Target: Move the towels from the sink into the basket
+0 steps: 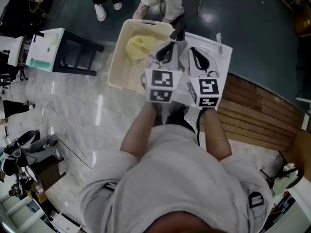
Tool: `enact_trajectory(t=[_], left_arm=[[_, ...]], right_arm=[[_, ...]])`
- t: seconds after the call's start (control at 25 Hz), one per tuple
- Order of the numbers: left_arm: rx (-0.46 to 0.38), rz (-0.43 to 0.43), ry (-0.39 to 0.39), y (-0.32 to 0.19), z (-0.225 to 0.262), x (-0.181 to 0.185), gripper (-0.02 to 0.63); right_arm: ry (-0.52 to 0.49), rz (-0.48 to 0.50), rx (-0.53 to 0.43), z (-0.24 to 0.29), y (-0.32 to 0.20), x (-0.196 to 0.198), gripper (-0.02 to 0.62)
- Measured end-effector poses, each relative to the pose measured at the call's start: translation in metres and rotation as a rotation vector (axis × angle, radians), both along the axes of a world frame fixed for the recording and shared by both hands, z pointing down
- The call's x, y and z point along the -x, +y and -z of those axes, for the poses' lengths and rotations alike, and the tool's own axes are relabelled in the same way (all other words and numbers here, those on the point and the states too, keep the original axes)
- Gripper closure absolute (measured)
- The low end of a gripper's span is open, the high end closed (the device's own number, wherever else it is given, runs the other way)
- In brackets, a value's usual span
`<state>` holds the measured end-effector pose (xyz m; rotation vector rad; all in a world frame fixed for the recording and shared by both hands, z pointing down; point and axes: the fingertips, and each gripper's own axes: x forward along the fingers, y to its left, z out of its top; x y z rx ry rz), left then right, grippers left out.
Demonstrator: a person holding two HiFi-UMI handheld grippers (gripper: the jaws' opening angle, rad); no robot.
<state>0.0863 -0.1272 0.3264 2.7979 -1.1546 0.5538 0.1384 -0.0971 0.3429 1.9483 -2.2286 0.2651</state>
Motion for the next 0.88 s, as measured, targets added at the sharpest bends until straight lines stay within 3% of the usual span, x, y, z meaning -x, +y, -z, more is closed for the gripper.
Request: enact_trajectory(t=[0.48, 0.88], left_arm=[[-0.048, 0.097, 0.045, -0.019, 0.042, 0.066, 0.583], [-0.047, 0.223, 0.043, -0.039, 0.038, 0.136, 0.584]], right_arm=[[0.014, 0.121, -0.073, 0.046, -0.036, 0.073, 0.588], [-0.003, 0.243, -0.056, 0.034, -0.061, 0.141, 0.589]])
